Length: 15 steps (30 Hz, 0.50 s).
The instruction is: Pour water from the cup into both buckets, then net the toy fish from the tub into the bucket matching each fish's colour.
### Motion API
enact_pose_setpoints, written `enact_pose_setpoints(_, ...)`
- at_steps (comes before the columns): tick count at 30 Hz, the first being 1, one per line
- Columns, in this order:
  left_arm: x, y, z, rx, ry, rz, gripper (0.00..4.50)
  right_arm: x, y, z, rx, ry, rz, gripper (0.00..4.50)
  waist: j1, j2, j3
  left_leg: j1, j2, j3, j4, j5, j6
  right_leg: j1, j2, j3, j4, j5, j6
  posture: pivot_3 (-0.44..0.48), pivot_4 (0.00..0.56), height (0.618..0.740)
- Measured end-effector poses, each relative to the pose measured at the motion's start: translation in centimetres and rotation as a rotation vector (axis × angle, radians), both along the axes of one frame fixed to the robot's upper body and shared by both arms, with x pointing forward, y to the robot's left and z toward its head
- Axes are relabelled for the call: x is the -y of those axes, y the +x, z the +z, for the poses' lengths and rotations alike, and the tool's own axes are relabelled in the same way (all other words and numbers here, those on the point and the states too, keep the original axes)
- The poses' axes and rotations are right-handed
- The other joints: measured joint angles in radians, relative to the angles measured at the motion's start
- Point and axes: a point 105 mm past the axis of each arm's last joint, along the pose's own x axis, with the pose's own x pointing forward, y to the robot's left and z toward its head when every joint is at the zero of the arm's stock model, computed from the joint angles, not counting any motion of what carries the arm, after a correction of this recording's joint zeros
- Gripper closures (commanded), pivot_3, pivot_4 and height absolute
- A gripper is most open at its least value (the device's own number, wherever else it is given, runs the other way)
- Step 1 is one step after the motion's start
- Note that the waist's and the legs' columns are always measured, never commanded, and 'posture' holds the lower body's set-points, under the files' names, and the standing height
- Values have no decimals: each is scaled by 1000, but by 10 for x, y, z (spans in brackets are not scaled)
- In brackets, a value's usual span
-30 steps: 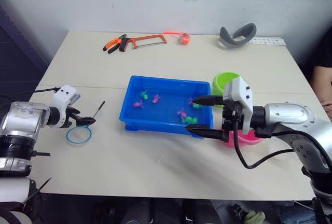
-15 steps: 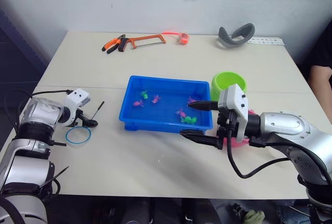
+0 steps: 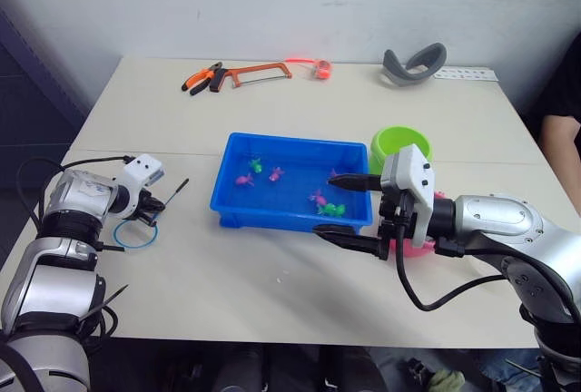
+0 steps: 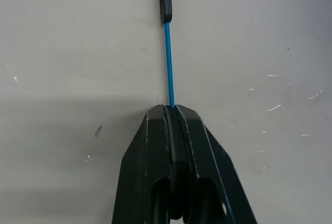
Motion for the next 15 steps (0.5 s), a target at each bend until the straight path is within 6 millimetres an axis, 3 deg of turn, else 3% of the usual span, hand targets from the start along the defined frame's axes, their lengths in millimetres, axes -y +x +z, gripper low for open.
enact_pose_setpoints(5, -3, -2, 3, 23, -34, -28, 4481, 7, 0, 3, 11, -23, -4, 0, -1, 0, 0, -1, 0, 0, 0, 0, 0, -1, 0, 0, 0, 0, 0, 0, 150, 740)
enact_pose_setpoints(8, 0, -3, 15, 54, -102, -69, 4481, 11, 0, 4, -6, -40, 4, 0, -1, -2, 1, -3, 0, -1, 0, 0, 0, -2, 0, 0, -1, 0, 0, 0, 150, 740)
enact_pose_setpoints(12, 9, -7, 50, 113, -160, -206, 4481, 20, -1, 13, -3, -80, 18, 0, -1, -3, 2, -5, 0, -1, 1, -1, 1, -2, 0, 0, -4, 0, 0, 0, 150, 740)
enact_pose_setpoints(15, 22, -11, 87, 191, -216, -341, 4481, 27, 1, 17, -12, -111, 29, 0, 0, -3, 2, -6, 0, -2, 1, -2, 2, -2, 0, -1, -6, 0, 0, 0, 150, 740)
